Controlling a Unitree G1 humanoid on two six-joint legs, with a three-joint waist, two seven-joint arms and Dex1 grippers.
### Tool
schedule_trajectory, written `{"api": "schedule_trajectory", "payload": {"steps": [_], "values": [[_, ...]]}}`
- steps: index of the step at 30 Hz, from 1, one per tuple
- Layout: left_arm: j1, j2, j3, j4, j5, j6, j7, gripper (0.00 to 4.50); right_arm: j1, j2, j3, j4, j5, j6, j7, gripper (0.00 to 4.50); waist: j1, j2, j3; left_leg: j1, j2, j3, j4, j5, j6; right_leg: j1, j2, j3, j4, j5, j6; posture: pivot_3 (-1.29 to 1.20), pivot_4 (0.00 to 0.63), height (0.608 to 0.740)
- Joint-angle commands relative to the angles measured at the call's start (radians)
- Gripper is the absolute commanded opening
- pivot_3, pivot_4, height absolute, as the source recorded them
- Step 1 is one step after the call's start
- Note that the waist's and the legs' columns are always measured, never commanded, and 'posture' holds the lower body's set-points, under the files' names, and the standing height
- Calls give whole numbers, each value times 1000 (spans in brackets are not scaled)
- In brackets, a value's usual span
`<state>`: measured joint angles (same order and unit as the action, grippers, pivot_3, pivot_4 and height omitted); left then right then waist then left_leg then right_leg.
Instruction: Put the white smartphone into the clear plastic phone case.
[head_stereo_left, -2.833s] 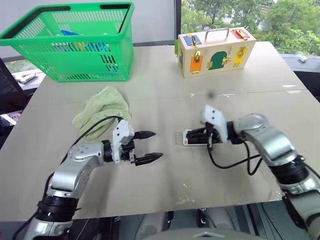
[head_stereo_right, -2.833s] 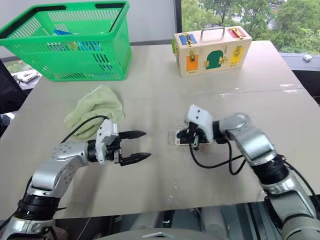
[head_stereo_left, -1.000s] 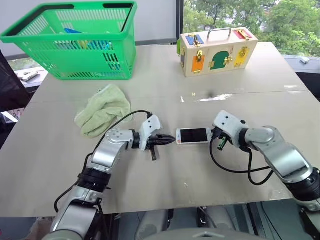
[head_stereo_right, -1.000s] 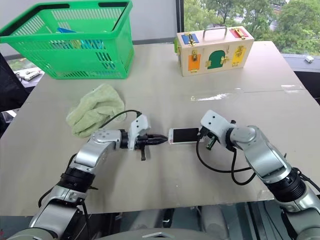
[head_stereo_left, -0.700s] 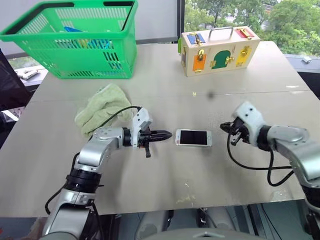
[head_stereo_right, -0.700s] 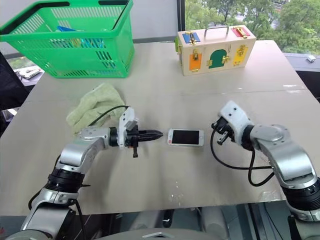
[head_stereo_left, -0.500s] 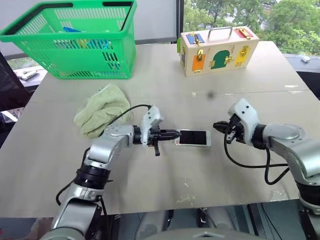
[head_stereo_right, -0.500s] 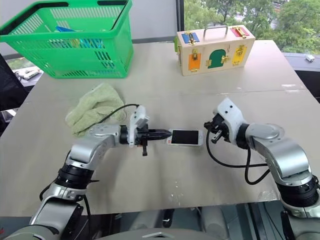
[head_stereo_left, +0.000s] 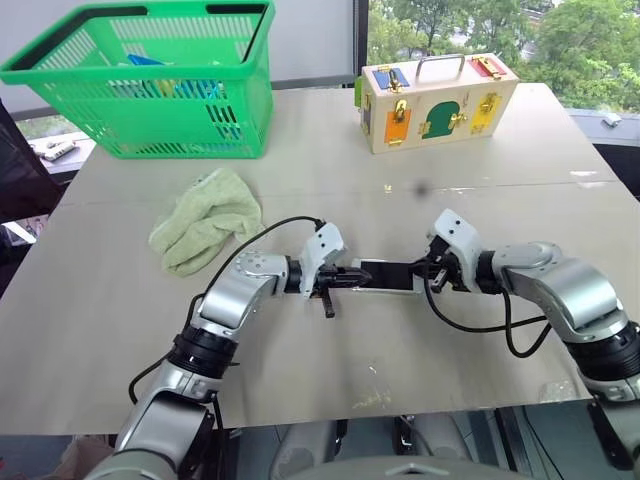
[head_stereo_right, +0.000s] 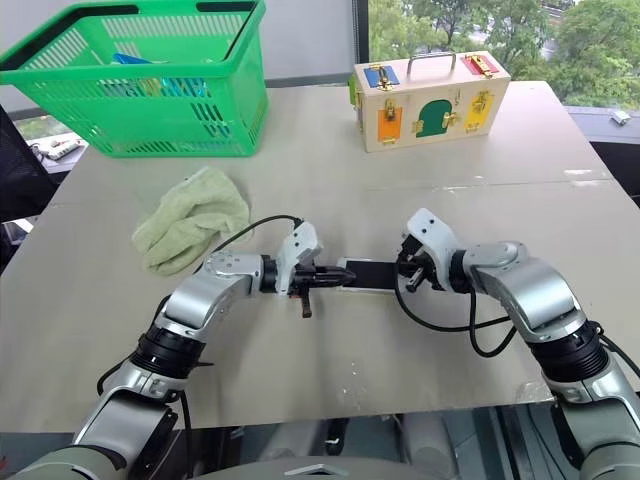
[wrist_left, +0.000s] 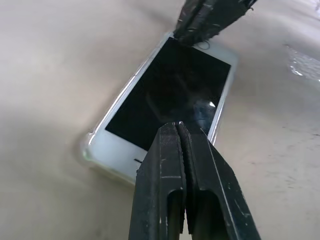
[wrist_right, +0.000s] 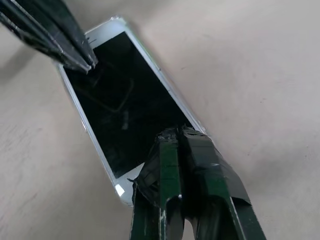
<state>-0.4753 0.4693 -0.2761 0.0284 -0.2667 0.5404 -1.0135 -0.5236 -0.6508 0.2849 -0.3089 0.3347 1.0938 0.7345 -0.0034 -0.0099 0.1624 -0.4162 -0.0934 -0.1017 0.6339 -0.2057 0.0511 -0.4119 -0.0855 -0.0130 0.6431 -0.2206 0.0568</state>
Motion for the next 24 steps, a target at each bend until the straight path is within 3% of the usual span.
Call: {"api": "schedule_trajectory", "payload": {"steps": [1, 11, 13, 17, 20, 24], "values": [[8, -3, 0, -41, 7, 15, 24, 86, 7, -16, 100, 106, -27, 25, 31, 0, -1, -2, -1, 0, 0, 0, 0, 0, 0, 0, 0, 0, 0, 0, 0, 0, 150, 740], [23, -16, -5, -37, 11, 9, 47, 86, -32, 12, 261, 391, -129, -63, 109, 0, -6, -12, -19, 10, 1, -1, 0, -1, 0, 10, 0, -1, -1, -2, 2, 0, 150, 740], [24, -18, -4, -33, 12, 6, 50, 86, -12, 29, 164, 367, -97, -123, 103, 0, -6, -14, -24, 19, 1, -1, -2, -4, -4, 20, -1, 0, -2, -6, 1, 0, 150, 740], [29, -16, -2, -19, 14, -5, 46, 86, 37, 48, -73, 194, 47, -183, 143, 0, -4, -11, -22, 18, 1, -2, -1, -4, -4, 20, -1, -1, -2, -6, 1, 0, 150, 740], [29, -15, -3, -7, 17, -15, 44, 86, 66, 36, -123, 108, 98, -164, 161, 0, -7, -4, -16, 14, 0, -2, -1, -4, -3, 15, -1, -1, -2, -5, 3, 0, 150, 740], [21, -18, -7, 11, 21, -26, 42, 86, 90, 30, -132, 38, 130, -127, 149, 0, -8, -3, -15, -1, 0, -2, -1, -1, 0, -1, 0, 0, 1, 0, 0, 0, 150, 740]]}}
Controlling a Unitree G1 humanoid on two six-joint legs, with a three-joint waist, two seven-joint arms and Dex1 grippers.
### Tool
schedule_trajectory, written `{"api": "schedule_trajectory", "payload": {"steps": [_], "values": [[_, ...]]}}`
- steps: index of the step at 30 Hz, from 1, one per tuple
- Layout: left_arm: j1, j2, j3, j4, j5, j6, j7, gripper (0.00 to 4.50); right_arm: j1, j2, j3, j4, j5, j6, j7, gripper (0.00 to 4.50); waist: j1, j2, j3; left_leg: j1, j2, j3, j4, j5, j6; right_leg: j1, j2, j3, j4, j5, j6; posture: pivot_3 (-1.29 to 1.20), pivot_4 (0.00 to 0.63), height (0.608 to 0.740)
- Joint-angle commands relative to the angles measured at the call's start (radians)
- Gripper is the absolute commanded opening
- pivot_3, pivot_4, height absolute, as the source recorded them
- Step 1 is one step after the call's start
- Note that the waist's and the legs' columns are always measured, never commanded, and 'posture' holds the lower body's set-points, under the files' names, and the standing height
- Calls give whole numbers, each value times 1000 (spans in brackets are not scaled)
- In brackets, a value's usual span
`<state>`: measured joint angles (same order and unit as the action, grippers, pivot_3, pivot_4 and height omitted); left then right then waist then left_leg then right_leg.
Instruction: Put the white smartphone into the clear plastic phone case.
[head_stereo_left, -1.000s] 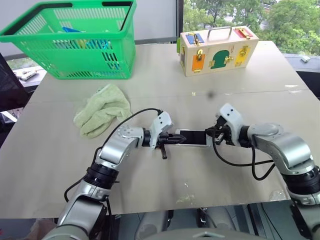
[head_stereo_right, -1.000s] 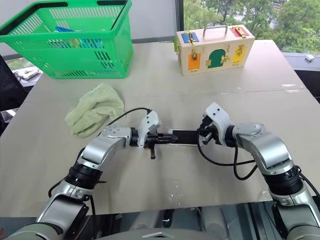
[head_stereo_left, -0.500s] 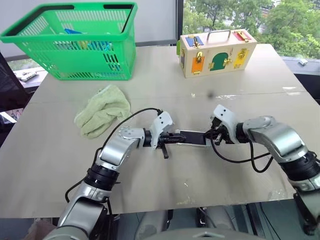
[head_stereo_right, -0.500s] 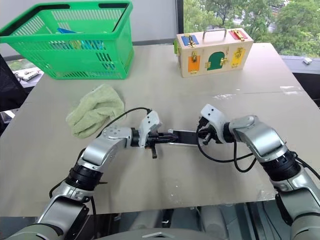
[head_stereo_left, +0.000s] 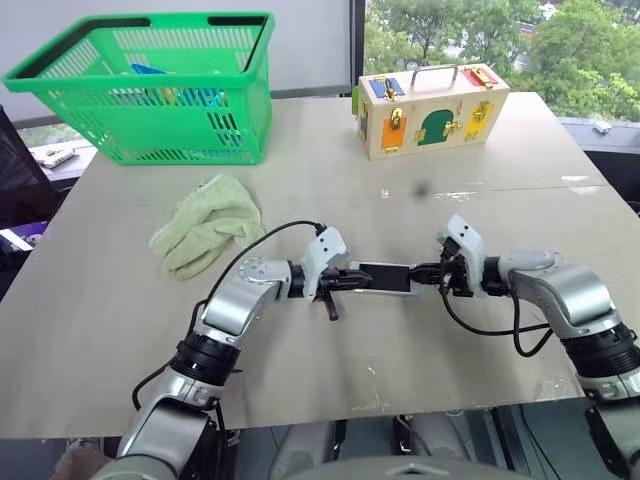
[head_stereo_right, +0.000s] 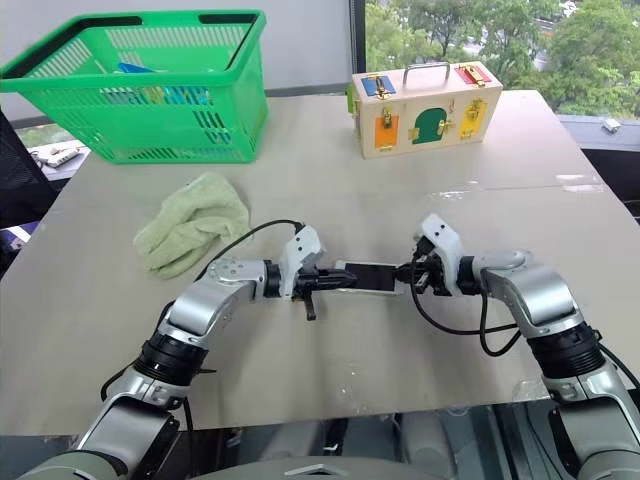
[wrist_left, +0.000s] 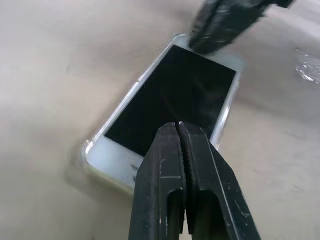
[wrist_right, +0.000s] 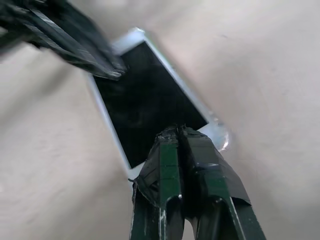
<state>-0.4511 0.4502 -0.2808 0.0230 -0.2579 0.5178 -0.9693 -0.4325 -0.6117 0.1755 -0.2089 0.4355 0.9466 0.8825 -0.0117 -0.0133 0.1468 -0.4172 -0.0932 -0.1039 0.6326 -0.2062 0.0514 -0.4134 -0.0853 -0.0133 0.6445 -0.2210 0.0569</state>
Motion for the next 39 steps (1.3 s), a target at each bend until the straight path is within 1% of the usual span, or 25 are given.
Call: {"api": "schedule_trajectory", "payload": {"steps": [1, 5, 10, 13, 17, 20, 21, 23, 24, 26, 27, 28, 29, 31, 32, 34, 36, 37, 39], "values": [[-5, 1, -3, 20, 13, -6, -3, 86, 3, -25, -4, -67, 19, 25, 2, 0, 1, 1, 1, 0, 0, 0, 0, 0, 0, 0, 0, 0, 0, 0, 0, 0, 150, 740], [-11, -1, -8, 31, 20, -21, -6, 86, 16, -108, 107, -65, -52, 10, 27, 0, 7, 1, 2, 0, -2, 0, 0, 0, 1, 1, -2, 0, -2, 0, 1, 0, 150, 740], [-12, -4, -7, 41, 26, -35, -5, 86, -20, -160, 215, -20, -132, 8, 28, 0, 9, 1, 2, 1, -1, 0, 1, 0, 1, 2, -2, -1, -2, -2, 5, 0, 150, 740], [-9, -8, -7, 39, 28, -37, -3, 86, -50, -156, 289, 38, -174, 1, 46, 0, 10, 1, 1, 2, -1, 0, 1, 0, 1, 3, -2, -1, -2, -2, 4, 0, 150, 740], [-7, -16, -7, 37, 30, -37, 0, 86, -90, -150, 435, 153, -271, -38, 98, 0, 6, -3, -2, 4, -1, 0, 1, 0, 1, 5, -1, -1, -2, -2, 4, 0, 150, 740], [-6, -21, -6, 35, 31, -36, 2, 86, -97, -129, 485, 219, -323, -89, 119, 0, 4, -9, -8, 8, 0, 0, 1, -3, -3, 9, -1, -1, -2, -3, 5, 0, 150, 740], [-4, -22, -4, 32, 32, -36, 4, 86, -93, -123, 481, 231, -334, -105, 119, 0, 3, -11, -9, 13, 0, 0, 1, -3, -4, 15, -1, -1, -3, -5, 2, 0, 150, 740], [4, -25, 5, 23, 29, -46, 8, 86, -67, -100, 420, 228, -322, -148, 103, 0, 1, -12, -12, 21, 1, -1, -1, -4, -4, 24, -1, -1, -5, -6, 2, 0, 150, 740], [9, -28, 13, 17, 24, -52, 10, 86, -49, -76, 362, 217, -294, -164, 88, 0, 0, -15, -14, 22, 1, -1, -1, -4, -4, 25, -1, -1, -6, -7, 2, 0, 150, 740], [22, -29, 36, -2, 5, -63, 11, 86, 1, -14, 206, 164, -220, -207, 38, 0, 0, -16, -14, 22, 1, -2, -1, -4, -4, 26, -1, -1, -6, -7, 2, 0, 150, 740], [31, -33, 56, -19, -15, -65, 12, 86, 40, 16, 118, 116, -181, -239, 11, 0, 1, -12, -11, 21, 1, -3, 0, -4, -4, 25, -1, -1, -6, -7, 2, 0, 150, 740], [38, -37, 74, -35, -32, -67, 16, 86, 78, 37, 52, 67, -155, -267, -9, 0, 2, -11, -10, 19, 1, -3, -1, -4, -4, 23, -1, -1, -6, -7, 2, 0, 150, 740], [43, -39, 86, -45, -42, -67, 19, 86, 103, 49, 14, 35, -141, -283, -21, 0, 3, -8, -8, 17, 1, -3, -1, -4, -4, 22, -1, -1, -6, -7, 2, 0, 150, 740], [54, -47, 110, -66, -60, -73, 28, 86, 162, 70, -56, -49, -113, -308, -54, 0, 7, -3, -6, 9, 0, -3, -1, -3, -3, 11, -1, -1, -5, -5, 4, 0, 150, 740], [61, -55, 130, -82, -74, -78, 37, 86, 188, 80, -89, -90, -103, -307, -81, 0, 7, -1, -4, 1, -1, -3, 1, -1, 0, 2, -1, -1, -2, -1, 2, 0, 150, 740], [67, -78, 186, -108, -121, -59, 69, 86, 225, 106, -161, -143, -97, -335, -151, 0, 9, 4, 0, -2, -1, -3, 1, 3, -5, 0, -1, 0, -1, 0, 1, 0, 150, 740], [67, -96, 221, -120, -146, -48, 99, 0, 244, 115, -196, -166, -109, -366, -191, 603, 10, 5, 2, -2, -2, -3, 0, 2, -5, 0, -1, 1, -1, 0, 1, 0, 150, 740], [63, -107, 239, -122, -157, -45, 118, 270, 253, 112, -211, -178, -104, -360, -200, 847, 11, 5, 3, -2, -2, -3, 0, 1, -4, 0, -1, 1, -1, -1, 1, 0, 150, 740], [45, -127, 279, -124, -181, -40, 159, 802, 282, 95, -244, -199, -96, -360, -206, 1686, 18, 5, 4, -2, -2, -3, 0, 0, -1, 0, -1, 0, -2, -1, 1, 0, 150, 740]]}}
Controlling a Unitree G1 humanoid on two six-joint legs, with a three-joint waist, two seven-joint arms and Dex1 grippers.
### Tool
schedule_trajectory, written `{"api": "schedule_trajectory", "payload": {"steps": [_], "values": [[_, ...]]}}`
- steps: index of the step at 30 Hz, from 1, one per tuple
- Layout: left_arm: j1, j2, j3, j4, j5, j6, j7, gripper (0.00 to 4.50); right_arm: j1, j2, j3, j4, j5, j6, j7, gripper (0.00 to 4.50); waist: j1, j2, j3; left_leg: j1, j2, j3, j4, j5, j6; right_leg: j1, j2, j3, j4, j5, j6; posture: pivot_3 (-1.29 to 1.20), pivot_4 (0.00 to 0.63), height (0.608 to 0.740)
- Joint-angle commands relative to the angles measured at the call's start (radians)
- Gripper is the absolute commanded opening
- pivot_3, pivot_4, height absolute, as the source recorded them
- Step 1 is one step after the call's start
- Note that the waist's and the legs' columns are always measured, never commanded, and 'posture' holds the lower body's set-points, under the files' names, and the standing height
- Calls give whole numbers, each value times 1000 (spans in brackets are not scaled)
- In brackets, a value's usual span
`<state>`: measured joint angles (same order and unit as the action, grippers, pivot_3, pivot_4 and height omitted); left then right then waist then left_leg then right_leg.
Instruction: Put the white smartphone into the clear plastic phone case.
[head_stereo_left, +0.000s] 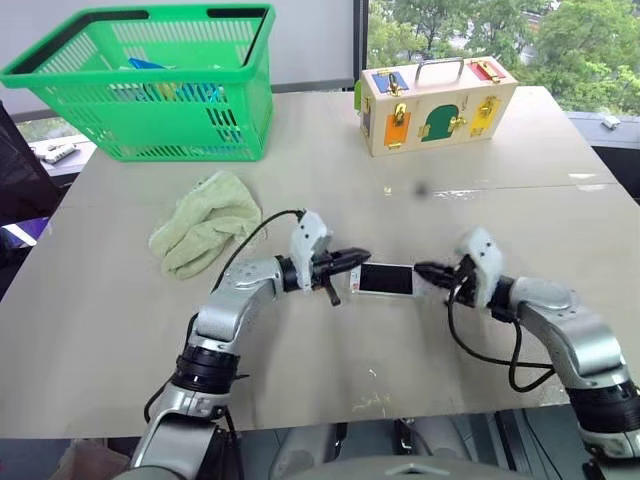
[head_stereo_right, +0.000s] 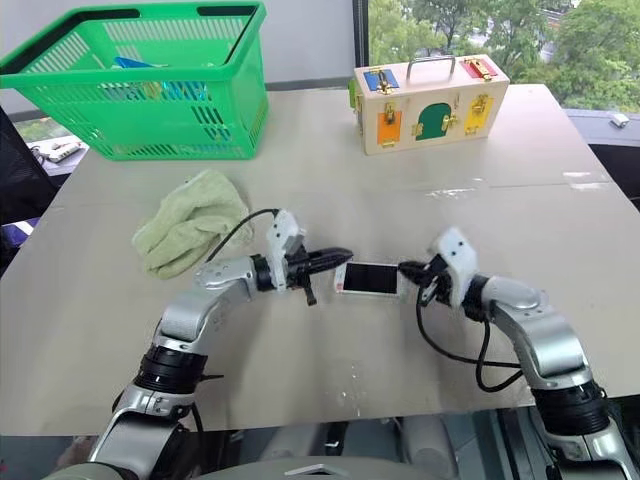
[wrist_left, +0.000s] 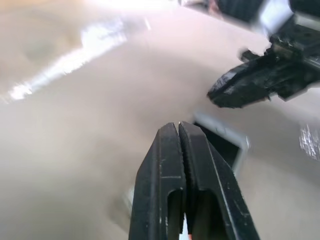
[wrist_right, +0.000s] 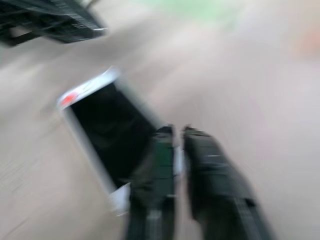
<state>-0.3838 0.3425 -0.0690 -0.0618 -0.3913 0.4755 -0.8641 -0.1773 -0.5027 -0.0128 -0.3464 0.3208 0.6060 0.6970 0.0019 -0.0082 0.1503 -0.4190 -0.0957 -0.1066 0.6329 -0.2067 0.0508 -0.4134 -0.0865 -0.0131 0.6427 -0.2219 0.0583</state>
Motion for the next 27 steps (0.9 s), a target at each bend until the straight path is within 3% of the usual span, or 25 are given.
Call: {"api": "schedule_trajectory", "payload": {"steps": [1, 6, 8, 17, 27], "values": [[-31, -25, 82, -38, -54, 4, 69, 1207, 43, -23, -71, -72, 24, -22, -19, 2171, 10, -1, 2, 0, 0, 0, 0, 0, 0, 0, 0, 0, 0, 0, 0, 0, 150, 740], [-29, 30, 113, -57, -83, 27, 47, 3560, 153, -79, -158, -115, 47, -60, 15, 4486, 15, -1, 4, 0, 0, 0, 1, 0, 0, 1, 1, -1, 0, -1, 3, 0, 150, 740], [-12, 64, 122, -75, -103, 42, 24, 4461, 197, -99, -198, -125, 60, -80, 28, 4500, 14, -1, 5, 0, 0, 1, 1, 0, 0, 1, 0, 0, 0, 0, 0, 0, 150, 740], [189, 222, 182, -204, -176, 51, -71, 4461, 407, -135, -416, -180, 119, -145, 57, 4500, 14, 3, 10, 1, 1, 2, -1, 0, 0, 0, 1, 1, 0, -3, -2, 0, 150, 740], [313, 268, 277, -241, -211, 76, -11, 4461, 504, -131, -428, -206, 95, -209, 40, 4500, 12, 4, 11, 2, 2, 2, 0, -2, -4, 1, 0, 1, 0, -5, 0, 0, 150, 740]]}}
